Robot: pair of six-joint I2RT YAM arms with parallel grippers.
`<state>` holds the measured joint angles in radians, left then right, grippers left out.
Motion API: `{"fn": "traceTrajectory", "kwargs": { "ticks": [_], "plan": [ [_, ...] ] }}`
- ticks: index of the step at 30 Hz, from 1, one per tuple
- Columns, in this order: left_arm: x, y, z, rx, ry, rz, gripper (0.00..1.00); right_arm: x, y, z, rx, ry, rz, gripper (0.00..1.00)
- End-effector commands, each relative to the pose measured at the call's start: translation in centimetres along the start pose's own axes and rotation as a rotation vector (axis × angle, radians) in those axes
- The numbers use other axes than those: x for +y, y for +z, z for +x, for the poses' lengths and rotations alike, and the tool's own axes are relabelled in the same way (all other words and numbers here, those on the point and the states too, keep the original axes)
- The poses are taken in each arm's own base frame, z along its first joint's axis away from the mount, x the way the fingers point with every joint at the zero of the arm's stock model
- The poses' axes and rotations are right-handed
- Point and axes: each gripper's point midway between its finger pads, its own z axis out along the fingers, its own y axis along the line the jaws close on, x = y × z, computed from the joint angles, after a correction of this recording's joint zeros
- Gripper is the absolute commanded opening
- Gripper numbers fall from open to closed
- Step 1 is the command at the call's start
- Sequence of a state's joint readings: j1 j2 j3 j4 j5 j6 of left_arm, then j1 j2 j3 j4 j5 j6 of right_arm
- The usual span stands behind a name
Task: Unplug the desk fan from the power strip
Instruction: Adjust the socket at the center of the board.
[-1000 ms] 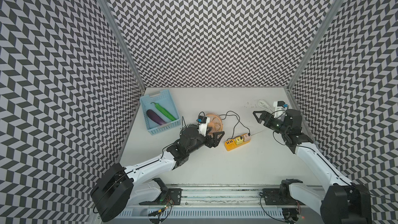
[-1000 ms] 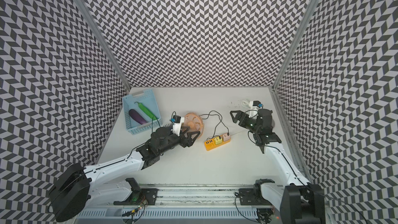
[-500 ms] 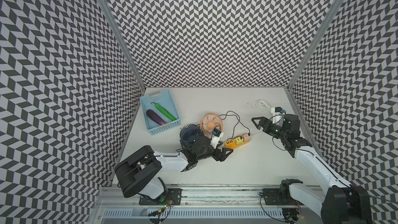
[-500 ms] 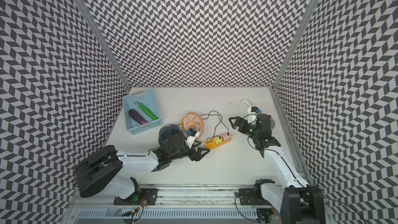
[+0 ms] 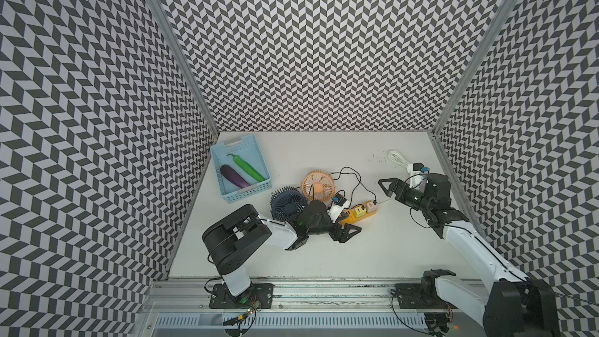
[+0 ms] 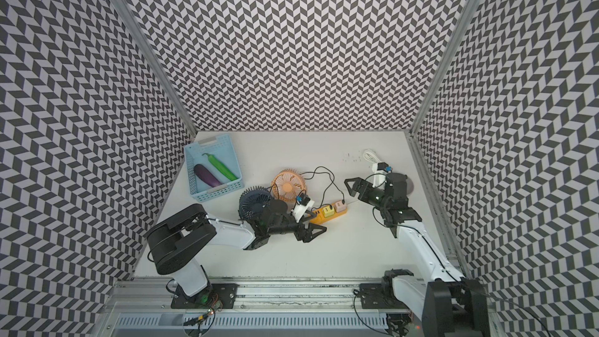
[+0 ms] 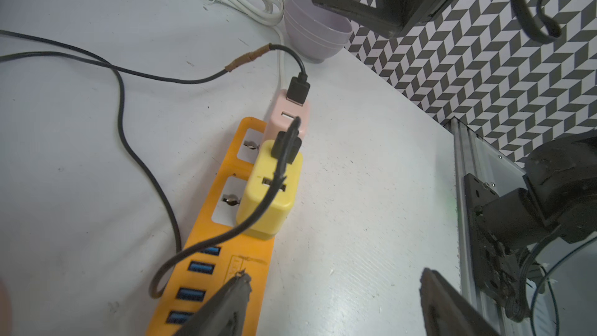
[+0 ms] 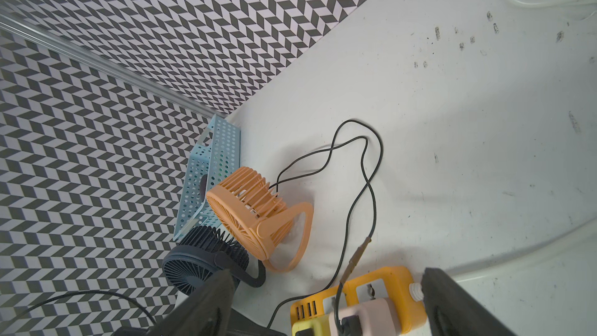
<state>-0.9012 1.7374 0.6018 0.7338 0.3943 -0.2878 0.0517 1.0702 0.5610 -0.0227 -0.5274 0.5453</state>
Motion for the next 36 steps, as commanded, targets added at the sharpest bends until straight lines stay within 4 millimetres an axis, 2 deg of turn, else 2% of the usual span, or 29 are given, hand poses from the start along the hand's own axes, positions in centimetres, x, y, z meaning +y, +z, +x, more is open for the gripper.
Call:
{"fn": "traceTrajectory", "kwargs": {
  "ticks": [1,9,20,26,36],
  "plan": [
    [0.0,0.7,-2.2,-0.060,0.059,0.026,0.81,0.1,0.0,-0.3,-0.026,-0.033,-0.004,0.94],
    [2.5,0.9,-3.1,-0.088,0.086,-0.084,0.84,-0.3,0.1,0.2,-0.015,-0.031,0.001,0.95],
    [4.9,1.4,-1.1,-0.045,0.064,-0.147,0.85,-0.3,0.0,0.7,-0.008,-0.032,-0.006,0.95],
    [5.2,1.3,0.5,-0.016,0.056,-0.166,0.84,-0.3,0.1,0.9,-0.003,-0.031,-0.010,0.95],
    [5.3,1.5,2.3,0.020,0.054,-0.169,0.79,-0.2,-0.1,1.0,-0.002,-0.030,-0.017,0.94]
  ]
}}
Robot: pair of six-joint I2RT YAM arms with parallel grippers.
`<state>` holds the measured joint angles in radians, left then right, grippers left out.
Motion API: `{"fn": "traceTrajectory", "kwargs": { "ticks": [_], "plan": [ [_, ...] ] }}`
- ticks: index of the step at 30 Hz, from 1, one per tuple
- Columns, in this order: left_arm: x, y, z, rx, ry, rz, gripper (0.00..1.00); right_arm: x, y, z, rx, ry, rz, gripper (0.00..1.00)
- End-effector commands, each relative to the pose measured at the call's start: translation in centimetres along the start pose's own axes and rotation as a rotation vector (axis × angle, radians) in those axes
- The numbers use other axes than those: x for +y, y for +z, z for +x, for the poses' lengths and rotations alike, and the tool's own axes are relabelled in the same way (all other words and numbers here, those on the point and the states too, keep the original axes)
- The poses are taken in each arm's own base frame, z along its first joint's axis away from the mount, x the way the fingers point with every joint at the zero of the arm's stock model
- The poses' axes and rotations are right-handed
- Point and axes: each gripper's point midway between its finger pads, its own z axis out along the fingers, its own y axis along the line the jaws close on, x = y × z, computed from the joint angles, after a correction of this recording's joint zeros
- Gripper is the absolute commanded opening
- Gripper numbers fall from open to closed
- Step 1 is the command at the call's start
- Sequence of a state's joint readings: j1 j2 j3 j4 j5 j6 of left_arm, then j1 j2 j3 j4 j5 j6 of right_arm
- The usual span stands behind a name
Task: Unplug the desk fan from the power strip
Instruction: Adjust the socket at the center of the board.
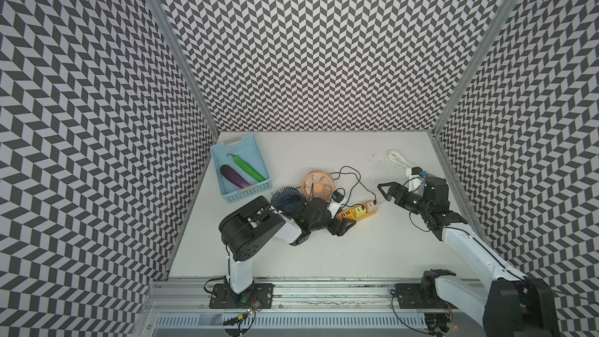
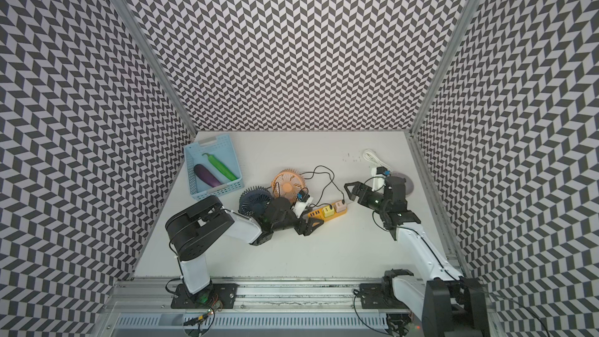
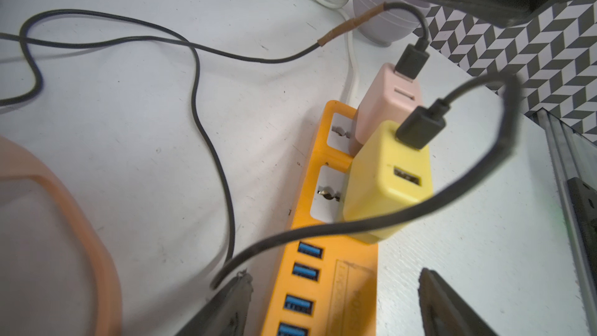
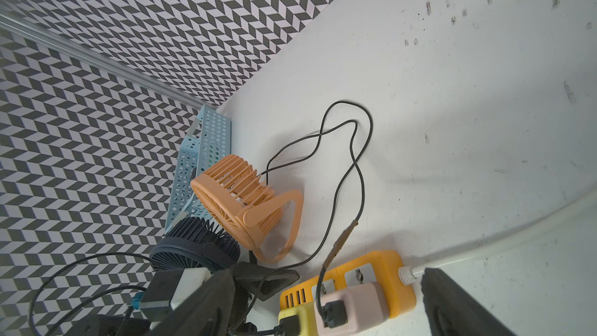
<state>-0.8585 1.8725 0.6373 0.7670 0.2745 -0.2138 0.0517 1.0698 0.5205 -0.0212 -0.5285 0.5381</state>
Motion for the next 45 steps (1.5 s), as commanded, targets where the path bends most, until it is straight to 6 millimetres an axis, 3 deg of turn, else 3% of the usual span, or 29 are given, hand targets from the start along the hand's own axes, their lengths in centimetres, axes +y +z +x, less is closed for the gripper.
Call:
{"fn": "traceTrajectory", "kwargs": {
  "ticks": [1,11,22,28,45],
  "plan": [
    [-0.2,0.2,0.7,0.002,0.020,0.000,0.79,0.9,-0.3,-0.5,-0.032,-0.044,-0.035,0.94],
    [-1.6,1.4,1.1,0.026,0.058,0.006,0.75,0.6,-0.5,0.0,-0.027,-0.038,-0.027,0.94],
    [-2.2,1.2,1.4,0.014,0.146,-0.098,0.69,0.9,-0.9,0.2,-0.012,-0.042,-0.022,0.93],
    [-2.1,1.3,1.3,0.013,0.171,-0.128,0.64,0.1,-0.7,0.9,0.018,-0.057,0.036,0.89],
    [-1.7,0.6,1.5,0.033,0.223,-0.176,0.37,0.6,0.7,4.1,0.095,-0.174,0.115,0.82]
  ]
}}
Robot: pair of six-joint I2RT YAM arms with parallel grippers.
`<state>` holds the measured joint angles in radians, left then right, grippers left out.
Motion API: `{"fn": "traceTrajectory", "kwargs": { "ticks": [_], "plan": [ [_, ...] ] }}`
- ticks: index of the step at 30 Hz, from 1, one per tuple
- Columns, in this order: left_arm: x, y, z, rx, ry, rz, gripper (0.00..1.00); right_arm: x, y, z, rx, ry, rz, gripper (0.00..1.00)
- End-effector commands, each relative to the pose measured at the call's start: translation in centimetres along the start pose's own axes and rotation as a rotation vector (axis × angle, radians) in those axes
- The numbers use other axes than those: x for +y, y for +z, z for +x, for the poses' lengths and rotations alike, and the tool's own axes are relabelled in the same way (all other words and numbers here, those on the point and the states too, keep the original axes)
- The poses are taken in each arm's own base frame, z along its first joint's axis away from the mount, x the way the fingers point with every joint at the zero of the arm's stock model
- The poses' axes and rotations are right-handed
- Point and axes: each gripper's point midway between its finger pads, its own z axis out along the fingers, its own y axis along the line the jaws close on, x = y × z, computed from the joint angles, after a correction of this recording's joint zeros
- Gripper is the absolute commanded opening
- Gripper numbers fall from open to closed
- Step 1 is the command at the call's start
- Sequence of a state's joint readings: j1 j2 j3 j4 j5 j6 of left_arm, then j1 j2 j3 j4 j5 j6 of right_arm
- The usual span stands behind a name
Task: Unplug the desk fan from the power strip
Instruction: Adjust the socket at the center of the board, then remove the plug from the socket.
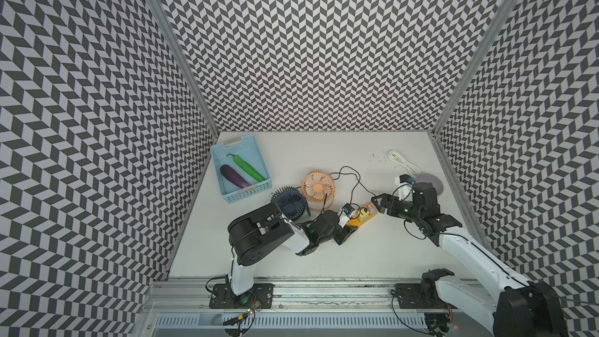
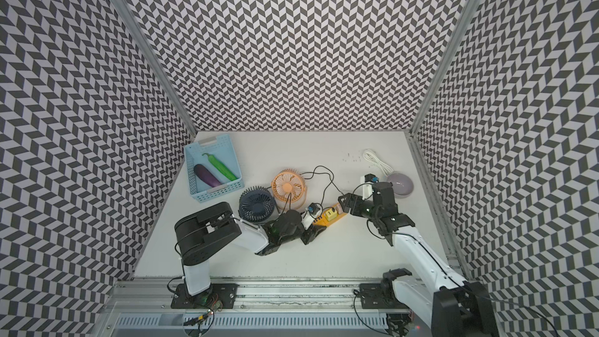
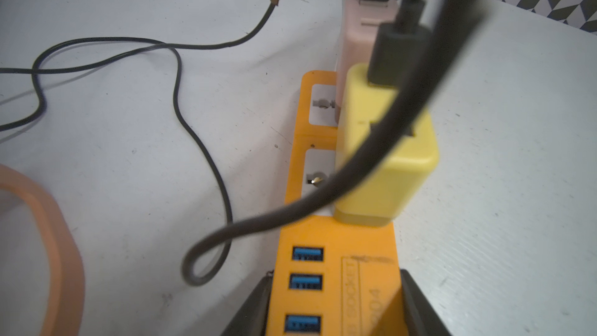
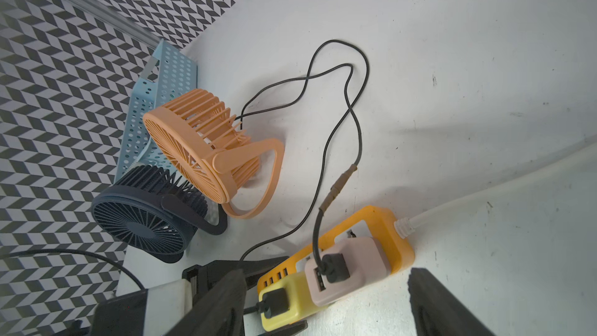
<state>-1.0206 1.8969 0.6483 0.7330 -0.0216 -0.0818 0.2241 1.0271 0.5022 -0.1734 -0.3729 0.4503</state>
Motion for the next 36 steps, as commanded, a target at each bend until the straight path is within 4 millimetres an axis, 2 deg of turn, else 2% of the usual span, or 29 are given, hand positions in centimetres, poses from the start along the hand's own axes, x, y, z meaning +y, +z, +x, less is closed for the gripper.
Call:
{"fn": "traceTrajectory", "kwargs": {
  "ticks": [1,4,10,17,25,28,32,36],
  "plan": [
    [0.2,-0.6,-0.5,0.000,0.025,-0.020,0.38,0.4,0.1,-0.8,-0.029,-0.048,0.027,0.82],
    [0.4,-0.9,-0.6,0.001,0.035,-0.033,0.39,0.5,0.4,-0.5,-0.018,-0.058,0.031,0.81],
    [0.4,-1.2,-0.5,0.007,0.043,-0.034,0.53,0.6,0.4,-0.4,-0.021,-0.088,0.057,0.80],
    [0.3,-0.9,-0.4,0.012,0.046,-0.027,0.57,1.1,0.8,0.0,-0.001,-0.109,0.058,0.78],
    [0.3,-1.1,-0.2,0.013,0.047,-0.028,0.57,1.5,1.0,0.1,0.004,-0.121,0.052,0.78],
    [0.3,-1.1,-0.1,0.015,0.049,-0.028,0.47,1.4,1.1,0.2,0.004,-0.130,0.061,0.78],
    [0.3,-1.1,-0.1,0.017,0.049,-0.029,0.42,1.3,1.3,0.3,0.017,-0.140,0.072,0.75],
    [0.3,-1.1,0.0,0.026,0.063,-0.028,0.33,1.5,1.4,0.4,0.021,-0.153,0.080,0.72]
  ]
}}
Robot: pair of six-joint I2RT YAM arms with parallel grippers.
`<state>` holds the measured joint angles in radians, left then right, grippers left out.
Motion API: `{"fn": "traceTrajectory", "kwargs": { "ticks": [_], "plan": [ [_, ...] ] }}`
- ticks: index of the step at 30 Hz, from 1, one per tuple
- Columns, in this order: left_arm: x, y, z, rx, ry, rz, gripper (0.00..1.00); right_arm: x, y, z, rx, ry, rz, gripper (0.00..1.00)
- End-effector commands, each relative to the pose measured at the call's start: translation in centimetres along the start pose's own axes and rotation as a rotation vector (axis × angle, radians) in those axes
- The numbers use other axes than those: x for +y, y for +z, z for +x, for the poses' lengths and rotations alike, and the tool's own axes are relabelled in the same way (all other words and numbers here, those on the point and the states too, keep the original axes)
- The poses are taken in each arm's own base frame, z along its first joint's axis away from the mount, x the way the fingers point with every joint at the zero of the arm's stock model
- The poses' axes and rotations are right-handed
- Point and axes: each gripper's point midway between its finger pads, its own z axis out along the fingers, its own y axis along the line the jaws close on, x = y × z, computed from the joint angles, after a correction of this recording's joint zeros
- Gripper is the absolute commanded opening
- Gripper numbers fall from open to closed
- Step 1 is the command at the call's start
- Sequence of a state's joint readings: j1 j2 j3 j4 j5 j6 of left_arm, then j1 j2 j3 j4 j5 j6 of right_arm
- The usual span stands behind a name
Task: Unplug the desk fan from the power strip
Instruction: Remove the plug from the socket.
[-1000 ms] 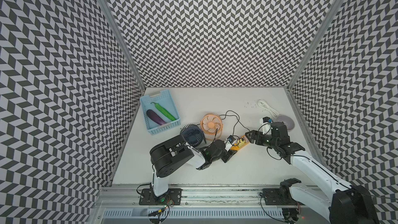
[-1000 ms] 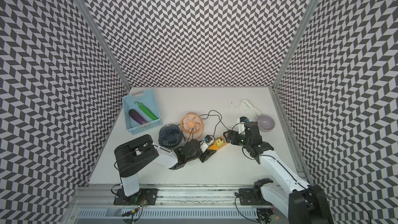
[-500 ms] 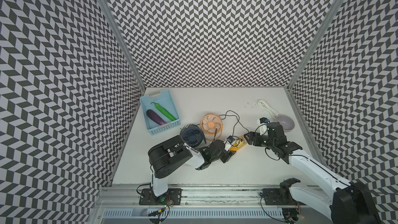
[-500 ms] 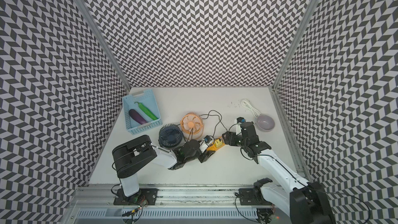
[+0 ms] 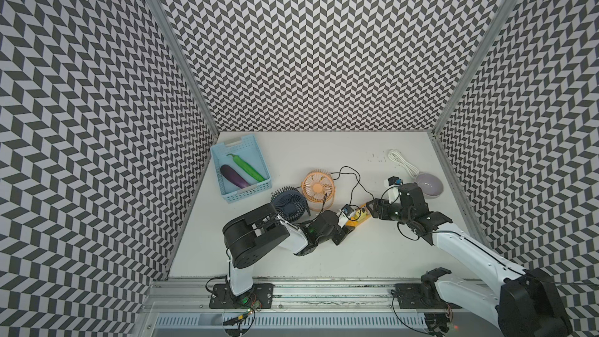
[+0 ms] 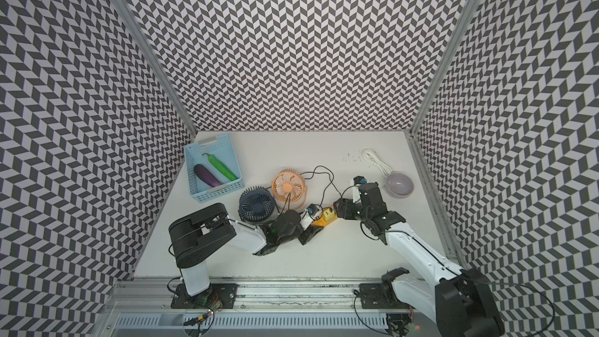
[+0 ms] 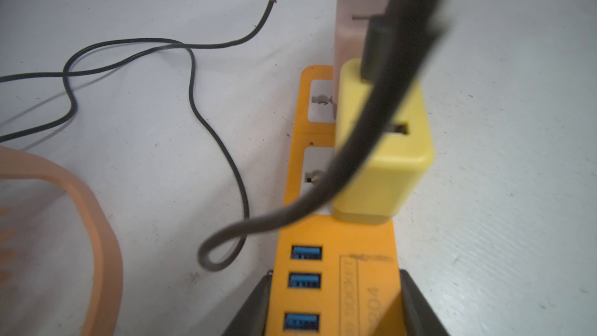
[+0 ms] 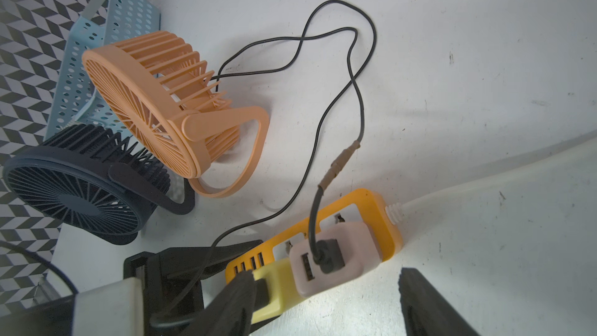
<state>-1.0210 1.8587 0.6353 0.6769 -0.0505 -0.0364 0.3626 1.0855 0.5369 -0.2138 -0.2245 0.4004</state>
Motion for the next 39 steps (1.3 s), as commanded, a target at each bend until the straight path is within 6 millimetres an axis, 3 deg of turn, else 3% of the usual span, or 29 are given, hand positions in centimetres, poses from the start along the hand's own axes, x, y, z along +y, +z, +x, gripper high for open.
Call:
{"fn": "traceTrajectory", "kwargs": {
  "ticks": [1,10,39],
  "plan": [
    [-0.2,-0.4,-0.4,-0.001,0.021,0.003,0.33,0.6,-0.2,-1.4,-0.041,-0.035,0.006,0.72],
    [-0.2,-0.5,0.3,0.037,0.063,0.008,0.25,0.8,0.3,-0.9,-0.021,-0.057,0.018,0.66],
    [-0.1,-0.5,0.4,0.041,0.066,0.017,0.24,0.6,1.5,-0.1,-0.004,-0.101,0.070,0.50]
  ]
}}
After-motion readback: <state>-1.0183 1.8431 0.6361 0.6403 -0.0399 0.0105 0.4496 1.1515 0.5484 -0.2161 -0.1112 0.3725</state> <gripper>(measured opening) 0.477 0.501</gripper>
